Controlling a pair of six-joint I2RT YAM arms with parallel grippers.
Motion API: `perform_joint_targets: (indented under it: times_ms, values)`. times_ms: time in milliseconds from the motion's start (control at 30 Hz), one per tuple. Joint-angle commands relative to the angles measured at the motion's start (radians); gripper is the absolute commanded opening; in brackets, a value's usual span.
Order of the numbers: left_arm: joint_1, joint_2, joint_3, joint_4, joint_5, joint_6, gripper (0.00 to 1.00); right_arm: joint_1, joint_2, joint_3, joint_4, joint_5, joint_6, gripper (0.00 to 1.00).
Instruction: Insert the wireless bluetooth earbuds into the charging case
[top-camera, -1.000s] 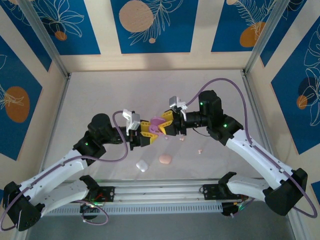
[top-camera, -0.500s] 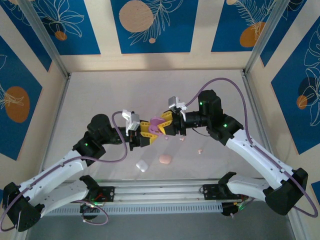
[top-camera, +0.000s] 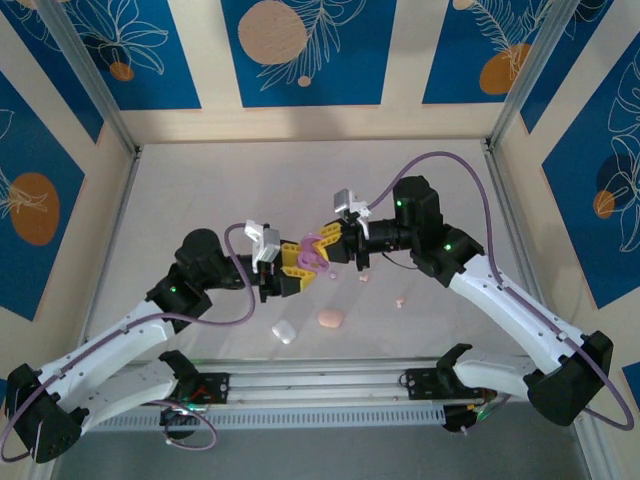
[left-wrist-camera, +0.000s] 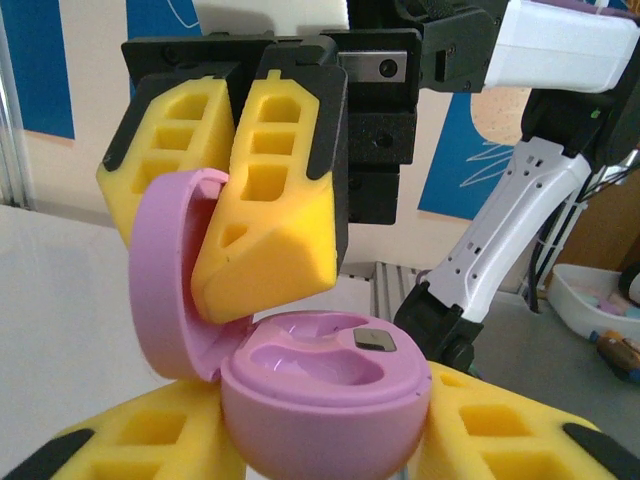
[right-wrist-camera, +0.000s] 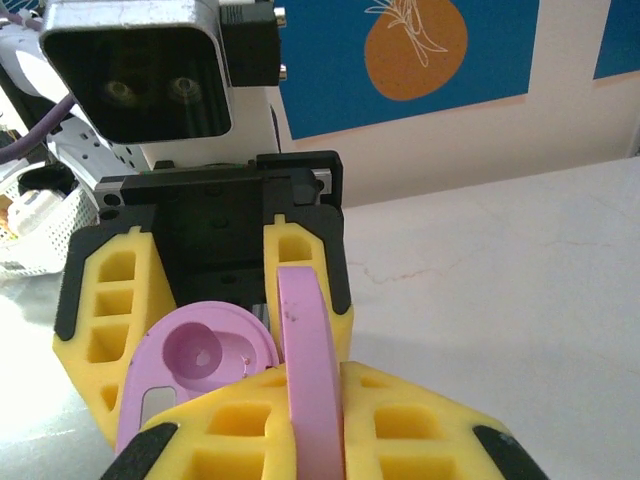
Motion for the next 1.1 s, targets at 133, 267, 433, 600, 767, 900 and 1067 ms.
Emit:
perform_joint_targets:
  times_ms: [133,267,433,600,767,900,1067]
  values:
    - [-0.005,0.006,-0.023,0.088,-0.019,-0.047,0.51,0.020,-0.020,0.003,0.031,0.045,-0.040,0.10]
    - [-0.006,0.018,-0.013,0.092,-0.009,-0.055,0.55,0.031,-0.020,0.004,0.021,0.075,-0.050,0.10]
    - [-0.006,0.026,-0.003,0.090,-0.003,-0.062,0.59,0.043,-0.022,0.001,0.017,0.102,-0.070,0.10]
    - [-0.007,0.029,0.003,0.078,-0.006,-0.059,0.54,0.049,-0.023,0.001,0.015,0.110,-0.084,0.10]
    - [-0.006,0.029,0.004,0.069,-0.012,-0.053,0.41,0.051,-0.025,0.000,0.012,0.112,-0.093,0.11]
    - [-0.006,0.030,0.005,0.065,-0.010,-0.048,0.32,0.055,-0.028,-0.003,0.005,0.113,-0.100,0.12]
    - [-0.006,0.022,-0.015,0.066,-0.027,-0.030,0.26,0.049,-0.028,0.013,-0.014,0.159,-0.051,0.28]
